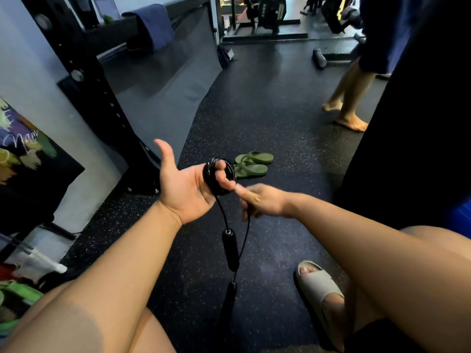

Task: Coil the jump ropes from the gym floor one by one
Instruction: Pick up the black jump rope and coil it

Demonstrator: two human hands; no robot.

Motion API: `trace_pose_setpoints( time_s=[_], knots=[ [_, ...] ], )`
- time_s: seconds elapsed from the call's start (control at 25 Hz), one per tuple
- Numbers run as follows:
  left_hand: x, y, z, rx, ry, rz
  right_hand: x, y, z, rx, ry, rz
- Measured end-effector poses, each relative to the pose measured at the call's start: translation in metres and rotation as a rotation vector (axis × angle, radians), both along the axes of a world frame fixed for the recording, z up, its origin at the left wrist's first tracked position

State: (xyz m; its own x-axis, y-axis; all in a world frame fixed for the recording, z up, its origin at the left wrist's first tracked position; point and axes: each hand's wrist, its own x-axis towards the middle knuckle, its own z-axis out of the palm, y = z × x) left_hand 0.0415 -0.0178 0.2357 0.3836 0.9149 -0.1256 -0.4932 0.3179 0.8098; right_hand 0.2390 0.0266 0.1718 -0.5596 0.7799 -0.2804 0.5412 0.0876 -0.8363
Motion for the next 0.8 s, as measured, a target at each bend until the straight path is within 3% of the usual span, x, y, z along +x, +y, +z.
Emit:
trace_pose_setpoints(
  time_s=[0.12, 0.28, 0.36, 0.48, 0.64, 0.8],
  knots=[
    [-0.002, 0.003, 0.003, 0.058, -0.085, 0.144, 0.003, -0.004, -0.018, -0.024, -0.256, 0.162],
    [-0.001, 0.010, 0.000, 0.100, -0.110, 0.283, -0.002, -0.006, 0.000, -0.025, -0.289, 0.226],
    [-0.004, 0.016, -0.005, 0.099, -0.002, 0.356, -0.009, -0.011, 0.014, 0.001, -0.273, 0.252],
    [-0.004, 0.022, -0.013, 0.094, 0.340, 0.382, -0.015, -0.015, 0.030, 0.069, -0.251, 0.292],
    [-0.002, 0.026, -0.020, 0.040, 0.721, 0.237, -0.014, -0.014, 0.050, 0.215, -0.198, 0.289],
    [0.000, 0.017, -0.018, 0.001, 0.888, -0.213, -0.002, -0.005, 0.068, 0.438, -0.116, 0.239]
  ],
)
